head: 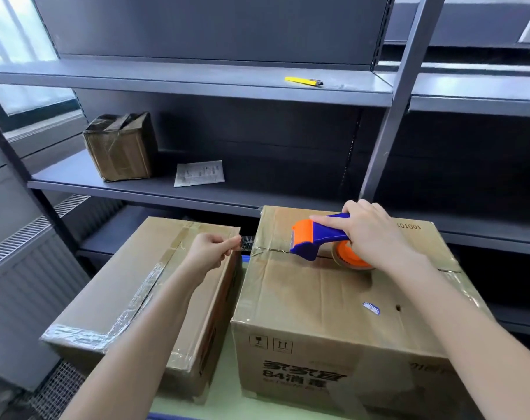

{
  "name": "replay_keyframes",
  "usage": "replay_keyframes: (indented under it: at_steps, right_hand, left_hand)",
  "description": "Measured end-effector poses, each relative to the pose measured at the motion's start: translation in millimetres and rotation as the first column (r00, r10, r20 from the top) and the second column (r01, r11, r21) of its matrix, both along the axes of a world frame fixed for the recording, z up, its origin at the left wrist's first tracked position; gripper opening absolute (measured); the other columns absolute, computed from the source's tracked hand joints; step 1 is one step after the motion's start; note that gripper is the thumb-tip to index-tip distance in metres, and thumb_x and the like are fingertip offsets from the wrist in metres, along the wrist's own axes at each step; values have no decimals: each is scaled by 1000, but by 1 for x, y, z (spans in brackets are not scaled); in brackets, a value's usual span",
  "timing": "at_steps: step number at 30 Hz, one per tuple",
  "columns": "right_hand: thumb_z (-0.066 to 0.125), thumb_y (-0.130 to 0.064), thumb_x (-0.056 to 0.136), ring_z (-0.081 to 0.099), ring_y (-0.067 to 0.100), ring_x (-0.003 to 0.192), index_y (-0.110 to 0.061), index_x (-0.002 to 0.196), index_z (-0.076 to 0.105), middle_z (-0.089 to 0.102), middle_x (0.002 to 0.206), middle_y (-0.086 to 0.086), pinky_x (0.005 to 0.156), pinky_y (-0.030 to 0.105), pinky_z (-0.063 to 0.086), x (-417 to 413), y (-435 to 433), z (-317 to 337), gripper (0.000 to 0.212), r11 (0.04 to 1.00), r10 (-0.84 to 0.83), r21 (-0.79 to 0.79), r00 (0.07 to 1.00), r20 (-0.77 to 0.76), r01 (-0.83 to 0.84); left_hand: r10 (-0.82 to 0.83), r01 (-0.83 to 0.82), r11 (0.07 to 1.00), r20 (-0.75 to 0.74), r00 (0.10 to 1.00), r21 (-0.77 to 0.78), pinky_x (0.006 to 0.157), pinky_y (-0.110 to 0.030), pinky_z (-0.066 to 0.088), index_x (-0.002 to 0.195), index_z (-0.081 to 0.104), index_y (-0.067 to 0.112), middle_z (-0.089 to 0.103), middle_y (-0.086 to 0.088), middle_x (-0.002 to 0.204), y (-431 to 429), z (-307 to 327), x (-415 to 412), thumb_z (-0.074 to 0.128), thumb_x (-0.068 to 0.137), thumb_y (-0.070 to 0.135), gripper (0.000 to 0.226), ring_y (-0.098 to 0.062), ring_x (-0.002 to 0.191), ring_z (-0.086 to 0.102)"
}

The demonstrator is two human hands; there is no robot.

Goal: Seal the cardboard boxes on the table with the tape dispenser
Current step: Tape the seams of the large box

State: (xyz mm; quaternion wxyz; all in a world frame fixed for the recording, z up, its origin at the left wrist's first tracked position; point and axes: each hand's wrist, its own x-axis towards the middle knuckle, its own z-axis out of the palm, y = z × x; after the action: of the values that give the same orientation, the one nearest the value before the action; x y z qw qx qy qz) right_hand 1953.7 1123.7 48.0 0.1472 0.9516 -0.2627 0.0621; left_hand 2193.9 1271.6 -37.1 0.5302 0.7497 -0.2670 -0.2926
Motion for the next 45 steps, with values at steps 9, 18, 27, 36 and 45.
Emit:
replay_keyframes:
  at_steps: [9, 18, 27, 36, 45]
  right_hand:
    - [40, -18, 96, 40, 18, 102, -52, 143, 9, 43, 114, 0, 87, 28, 32, 1, -7, 0, 66, 998, -5, 59, 1000, -26, 6]
    - [42, -13, 92, 41, 19, 106, -54, 141, 14, 46, 121, 1, 92, 31, 33, 2, -6, -3, 69, 995, -43, 86, 999, 13, 42]
    - [40, -15, 94, 42, 22, 114, -55, 142, 6, 42, 133, 4, 94, 33, 35, 3, -6, -4, 71, 998, -49, 23, 997, -58, 50]
    - [40, -22, 96, 44, 22, 105, -49, 145, 4, 46, 117, 6, 88, 32, 34, 2, -8, 0, 66, 1000, 30, 0, 996, -87, -30]
    - [32, -21, 100, 45, 25, 99, -47, 146, 4, 44, 108, 8, 82, 32, 35, -3, -17, 7, 60, 984, 170, -39, 980, -105, -175]
  left_hand:
    - [-39, 39, 999, 19, 999, 5, 42, -21, 24, 58, 56, 11, 42, -1, 54, -6, -33, -28, 62, 87, 42, 42, -12, 48, 33]
    - [-56, 54, 998, 248, 967, 18, 68, -25, 41, 87, 63, 0, 60, -4, 79, -6, -47, -30, 54, 95, 23, 26, -17, 75, 54]
    - [-563, 513, 802, 676, 476, 307, 114, -18, -2, 148, 25, 18, 16, 10, 155, 2, 8, -55, 38, 98, 35, 55, -2, 143, 0]
    - [-624, 206, 781, 728, 284, 590, 111, -26, -13, 149, -5, 8, -8, -9, 157, -10, 22, -108, 23, 91, 66, 87, -17, 145, -9]
    - [-627, 151, 772, 698, 345, 618, 111, -21, -11, 150, -9, 15, -7, 0, 158, -11, 24, -114, 24, 87, 71, 91, -7, 144, -10]
